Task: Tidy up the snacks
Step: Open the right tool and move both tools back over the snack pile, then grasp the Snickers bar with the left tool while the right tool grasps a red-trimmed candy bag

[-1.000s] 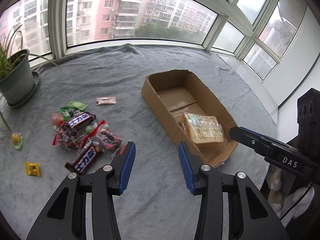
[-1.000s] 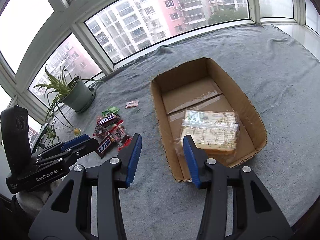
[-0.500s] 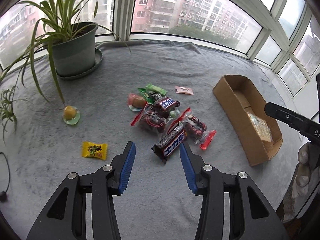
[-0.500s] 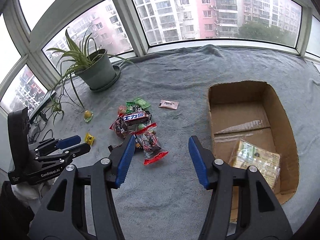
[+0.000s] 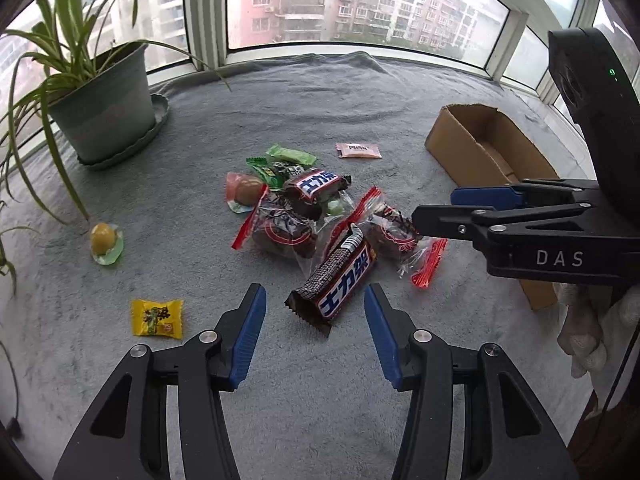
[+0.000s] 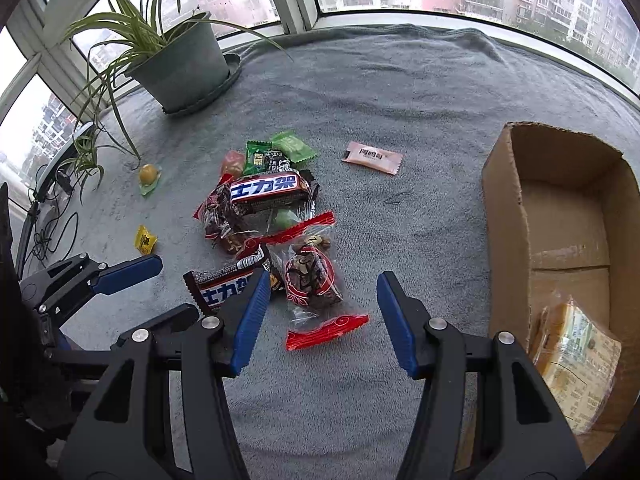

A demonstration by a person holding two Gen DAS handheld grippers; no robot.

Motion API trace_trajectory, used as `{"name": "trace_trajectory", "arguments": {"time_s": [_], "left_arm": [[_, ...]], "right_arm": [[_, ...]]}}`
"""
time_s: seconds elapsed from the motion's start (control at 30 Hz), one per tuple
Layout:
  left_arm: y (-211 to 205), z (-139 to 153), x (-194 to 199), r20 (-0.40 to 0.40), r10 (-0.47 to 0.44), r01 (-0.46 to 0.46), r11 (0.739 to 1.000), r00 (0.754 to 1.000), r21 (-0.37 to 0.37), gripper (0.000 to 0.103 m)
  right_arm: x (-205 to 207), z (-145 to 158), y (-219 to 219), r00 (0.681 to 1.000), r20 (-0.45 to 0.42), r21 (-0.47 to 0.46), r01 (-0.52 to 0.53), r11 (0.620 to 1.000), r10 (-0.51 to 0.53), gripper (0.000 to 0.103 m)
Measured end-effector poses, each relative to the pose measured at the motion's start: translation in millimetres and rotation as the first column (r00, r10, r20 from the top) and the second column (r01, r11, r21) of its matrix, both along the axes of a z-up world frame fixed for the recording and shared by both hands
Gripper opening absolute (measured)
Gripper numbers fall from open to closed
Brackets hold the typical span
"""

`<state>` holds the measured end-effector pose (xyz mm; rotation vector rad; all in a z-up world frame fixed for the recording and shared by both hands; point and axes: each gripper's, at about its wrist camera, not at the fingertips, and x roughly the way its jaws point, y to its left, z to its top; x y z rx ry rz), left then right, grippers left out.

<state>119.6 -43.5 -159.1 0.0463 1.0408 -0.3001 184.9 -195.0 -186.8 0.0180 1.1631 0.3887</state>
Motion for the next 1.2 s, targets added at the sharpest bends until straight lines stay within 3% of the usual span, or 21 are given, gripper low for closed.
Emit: {"name": "trace_trajectory", "arguments": {"time_s": [0.4, 0.6, 0.7, 0.87, 1.2], "left_arm": [[-16.5, -29.8, 19.2, -0.047, -0.027, 0.030, 0.998, 0.999, 0.063, 0.050], [-15.0, -36.7, 22.9, -0.059, -0.019, 0.021, 0.999, 0.998, 0.036, 0.051], [-15.1, -36.1, 20.6, -0.047, -0.021, 0.023, 0.999, 0.999, 0.033, 0.049], [-12.7, -35.1, 19.3, -0.038, -0.018, 0.019, 1.000, 0.999, 0.010, 0.035], [-7.4, -26.8, 11.3, -0.034, -0.001, 0.000, 0.999, 0.999, -0.032, 0.022]], "right_arm": [[14.2, -24.0, 4.4, 0.998, -0.034, -0.006, -0.045, 0.999, 0.045, 0.058], [13.1, -27.6, 13.2, 0.995, -0.045, -0.004, -0.085, 0.996, 0.085, 0.058], [12.5, -29.0, 14.7, 0.994, -0.058, 0.023, -0.091, 0.996, 0.093, 0.044], [9.5, -27.4, 16.7, 0.995, -0.054, 0.022, -0.087, 0.996, 0.088, 0.038], [0.9, -14.8, 5.3, 0.997, -0.036, 0.066, -0.061, 0.996, 0.063, 0.035]]}}
